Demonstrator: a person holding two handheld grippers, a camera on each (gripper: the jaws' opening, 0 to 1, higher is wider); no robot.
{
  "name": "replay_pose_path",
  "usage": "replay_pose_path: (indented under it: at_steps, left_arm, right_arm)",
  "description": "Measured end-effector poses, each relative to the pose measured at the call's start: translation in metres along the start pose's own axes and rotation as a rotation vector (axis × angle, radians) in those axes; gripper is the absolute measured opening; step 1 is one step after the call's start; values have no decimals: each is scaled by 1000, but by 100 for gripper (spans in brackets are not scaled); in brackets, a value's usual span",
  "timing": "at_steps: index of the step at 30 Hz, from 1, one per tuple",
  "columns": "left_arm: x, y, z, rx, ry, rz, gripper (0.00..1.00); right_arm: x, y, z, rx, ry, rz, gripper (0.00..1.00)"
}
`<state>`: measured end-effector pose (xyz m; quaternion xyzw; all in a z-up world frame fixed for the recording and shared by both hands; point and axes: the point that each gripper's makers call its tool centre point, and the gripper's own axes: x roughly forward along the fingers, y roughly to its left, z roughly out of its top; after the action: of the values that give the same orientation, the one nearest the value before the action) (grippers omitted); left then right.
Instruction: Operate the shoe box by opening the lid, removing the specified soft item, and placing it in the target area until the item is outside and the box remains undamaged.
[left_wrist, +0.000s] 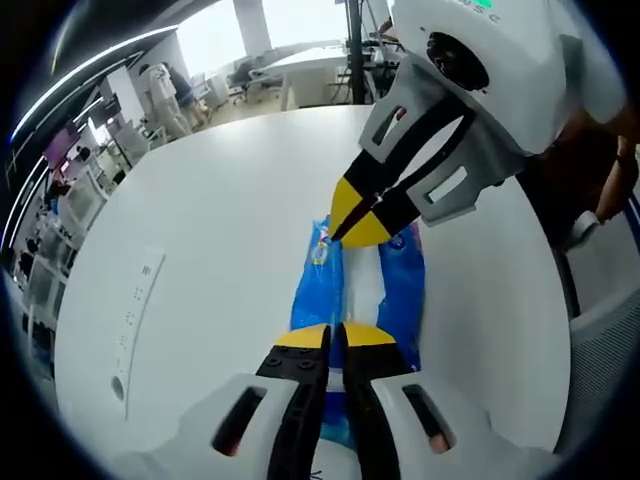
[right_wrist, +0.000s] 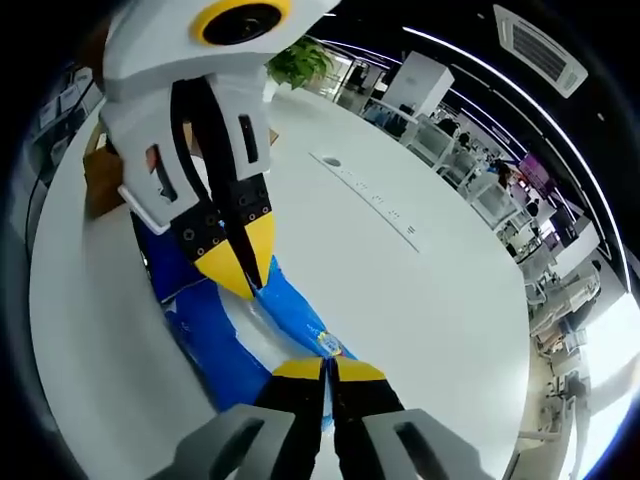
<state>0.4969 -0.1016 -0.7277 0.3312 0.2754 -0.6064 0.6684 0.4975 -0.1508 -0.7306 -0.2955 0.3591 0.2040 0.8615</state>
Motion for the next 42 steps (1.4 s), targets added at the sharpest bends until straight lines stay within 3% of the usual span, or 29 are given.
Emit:
replay_pose_path:
  at_steps: [7,16,33,42]
  left_arm:
    - [-5,-4,1,16,3,-1,5]
    - [-17,-7,12,0,-35,6,10]
    - [-46,-12,10,-52,-68,17,23]
    - [-61,-17,13,-85,-106,16,33]
  right_arm:
    - [-3,-1,1,17,-1,-6,0]
    - [-16,1,6,63,-20,-11,6]
    - [-38,15,20,248,-79,34,32]
    - [-49,21,22,285,-93,43,42]
